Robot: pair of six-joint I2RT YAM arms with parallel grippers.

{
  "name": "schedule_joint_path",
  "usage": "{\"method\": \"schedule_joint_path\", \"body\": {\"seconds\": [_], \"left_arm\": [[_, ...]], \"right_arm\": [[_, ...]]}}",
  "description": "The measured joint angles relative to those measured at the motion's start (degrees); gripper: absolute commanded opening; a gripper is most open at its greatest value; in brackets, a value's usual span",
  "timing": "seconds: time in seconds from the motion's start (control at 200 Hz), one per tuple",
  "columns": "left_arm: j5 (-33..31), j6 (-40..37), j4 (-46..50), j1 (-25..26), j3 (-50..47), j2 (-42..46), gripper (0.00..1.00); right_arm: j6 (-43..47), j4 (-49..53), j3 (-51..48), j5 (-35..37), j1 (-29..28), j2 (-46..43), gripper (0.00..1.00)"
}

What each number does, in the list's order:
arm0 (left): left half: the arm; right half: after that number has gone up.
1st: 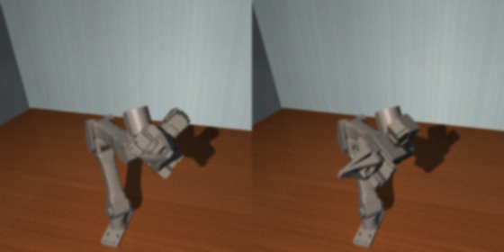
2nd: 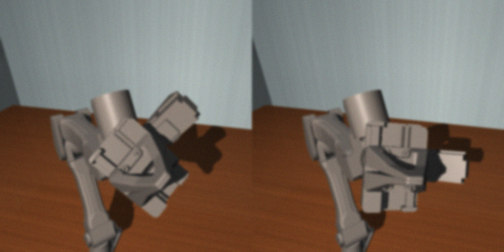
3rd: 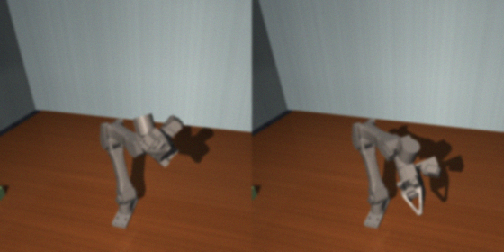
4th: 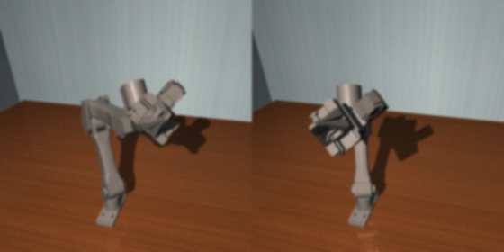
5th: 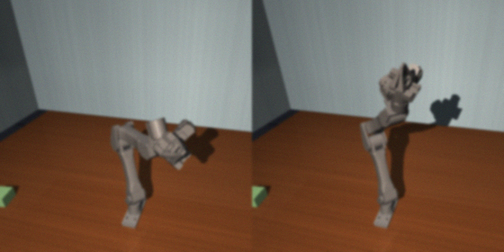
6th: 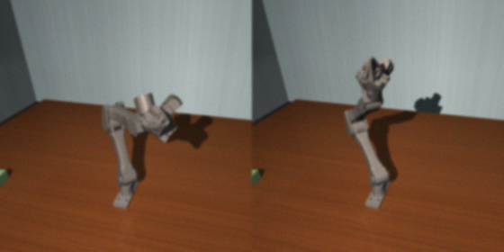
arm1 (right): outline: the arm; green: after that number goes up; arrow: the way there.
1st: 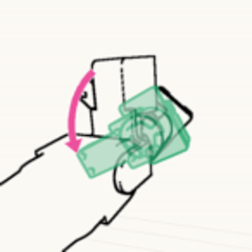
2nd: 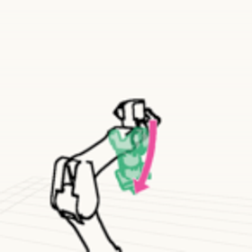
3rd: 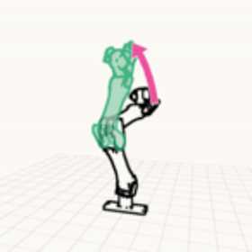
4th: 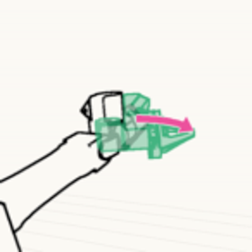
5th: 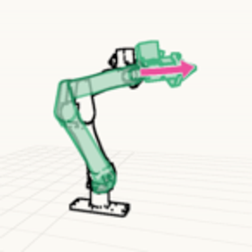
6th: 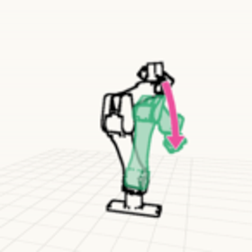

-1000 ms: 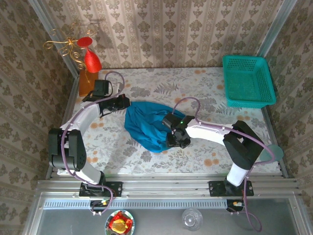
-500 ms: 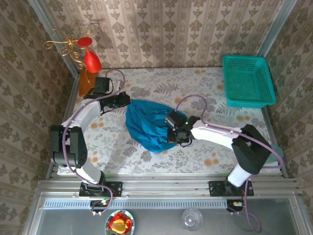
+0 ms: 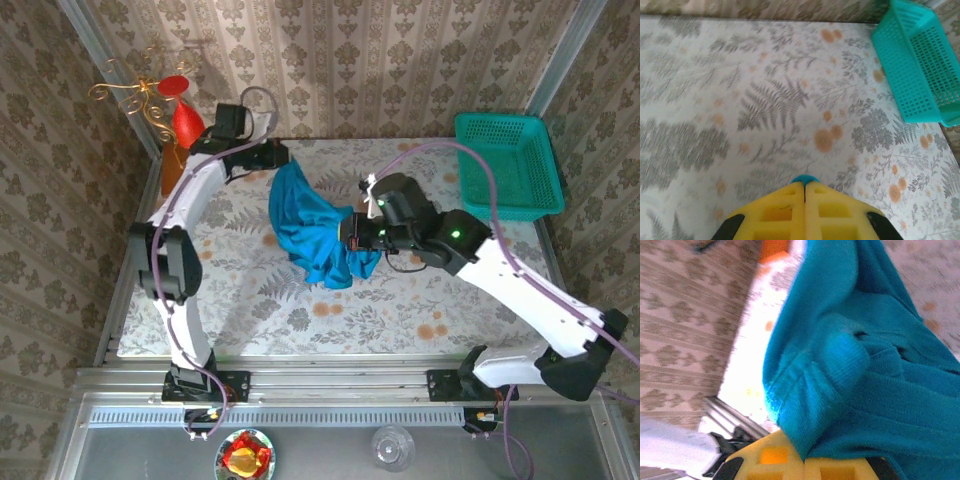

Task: Fold the inside-out t-shirt
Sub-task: Turn the T-shirt inside out at the center of the table.

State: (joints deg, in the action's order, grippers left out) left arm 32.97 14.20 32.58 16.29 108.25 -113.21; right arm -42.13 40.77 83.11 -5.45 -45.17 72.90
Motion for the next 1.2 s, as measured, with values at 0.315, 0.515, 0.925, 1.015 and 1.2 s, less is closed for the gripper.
{"method": "schedule_joint_path", "body": {"seconds": [0.315, 0.515, 0.925, 1.015, 1.2], "left_arm": [[-2.91, -6.56, 13.81, 8.13, 21.31, -16.96, 0.42], [-6.95, -6.23, 10.91, 9.01, -2.51, -3.13, 0.43], [-7.74, 2.36, -4.04, 20.59, -38.95, 22.62, 0.4], [-7.8, 5.6, -6.49, 23.3, -44.63, 22.64, 0.4], [-7.67, 7.41, -12.0, 29.4, -48.92, 21.33, 0.43]], "right_arm": [[-1.49, -3.56, -12.52, -0.66, 7.74, 0.04, 0.0], [-4.11, -4.7, -24.22, -1.81, 11.08, 5.09, 0.0], [-5.88, -11.69, -22.23, -4.28, 11.17, 5.86, 0.0], [-5.9, -12.35, -21.68, -4.28, 11.17, 5.99, 0.0], [-6.1, -12.44, -21.53, -4.26, 11.17, 7.5, 0.0]]}}
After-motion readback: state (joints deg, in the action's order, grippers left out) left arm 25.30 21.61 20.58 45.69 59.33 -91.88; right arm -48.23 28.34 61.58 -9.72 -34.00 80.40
